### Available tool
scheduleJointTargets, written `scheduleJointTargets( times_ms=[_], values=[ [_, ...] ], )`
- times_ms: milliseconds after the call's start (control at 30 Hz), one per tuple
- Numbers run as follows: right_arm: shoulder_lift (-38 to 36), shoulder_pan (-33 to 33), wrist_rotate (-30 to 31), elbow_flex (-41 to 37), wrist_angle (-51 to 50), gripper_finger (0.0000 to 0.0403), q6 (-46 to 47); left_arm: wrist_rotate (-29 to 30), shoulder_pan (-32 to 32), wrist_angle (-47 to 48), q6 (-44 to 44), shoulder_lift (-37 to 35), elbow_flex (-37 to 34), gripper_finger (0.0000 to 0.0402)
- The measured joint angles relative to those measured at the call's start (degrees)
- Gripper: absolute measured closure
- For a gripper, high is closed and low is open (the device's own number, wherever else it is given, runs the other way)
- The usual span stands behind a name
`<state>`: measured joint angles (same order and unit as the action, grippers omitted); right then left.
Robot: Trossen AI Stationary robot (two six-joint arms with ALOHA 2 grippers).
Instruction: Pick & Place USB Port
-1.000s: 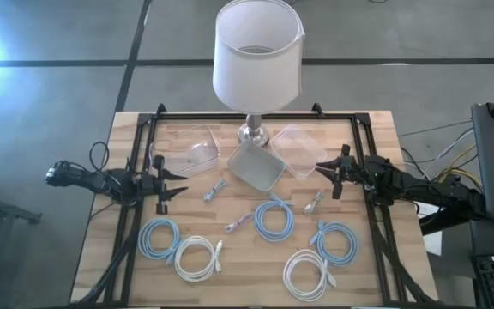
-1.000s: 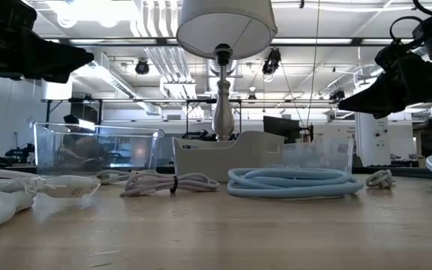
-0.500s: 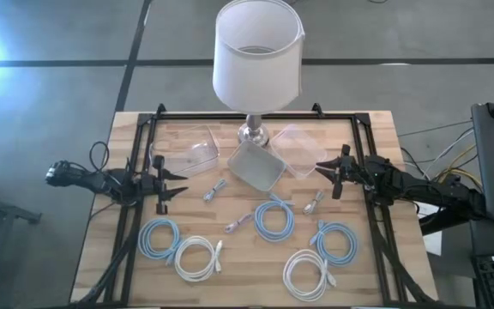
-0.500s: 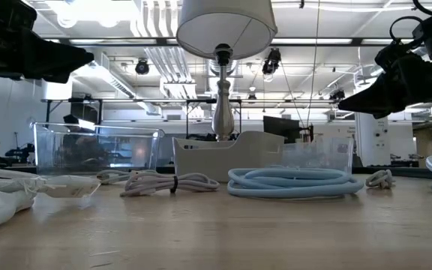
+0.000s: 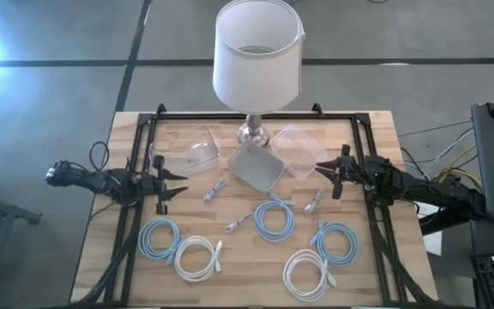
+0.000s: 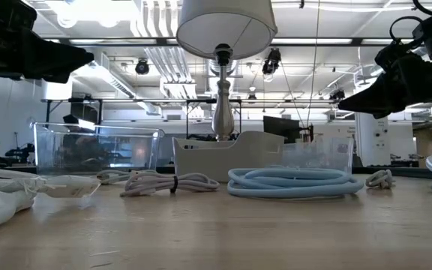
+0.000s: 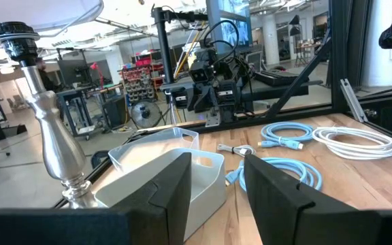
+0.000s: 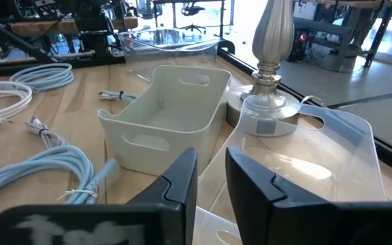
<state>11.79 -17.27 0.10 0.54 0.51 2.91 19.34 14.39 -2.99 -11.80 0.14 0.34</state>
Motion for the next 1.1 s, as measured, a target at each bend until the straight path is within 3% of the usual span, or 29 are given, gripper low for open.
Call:
scheduleJointTargets(
  times_ms=[300,733,1100],
  values=[
    [0.0,0.0,0.0,0.0,0.0,0.0316,0.0,0.0,0.0,0.0,0.0,0.0,0.0,0.0262],
    [0.0,0.0,0.0,0.0,0.0,0.0335,0.0,0.0,0.0,0.0,0.0,0.0,0.0,0.0262],
    [0.0,0.0,0.0,0.0,0.0,0.0319,0.0,0.0,0.0,0.0,0.0,0.0,0.0,0.0262]
  ],
)
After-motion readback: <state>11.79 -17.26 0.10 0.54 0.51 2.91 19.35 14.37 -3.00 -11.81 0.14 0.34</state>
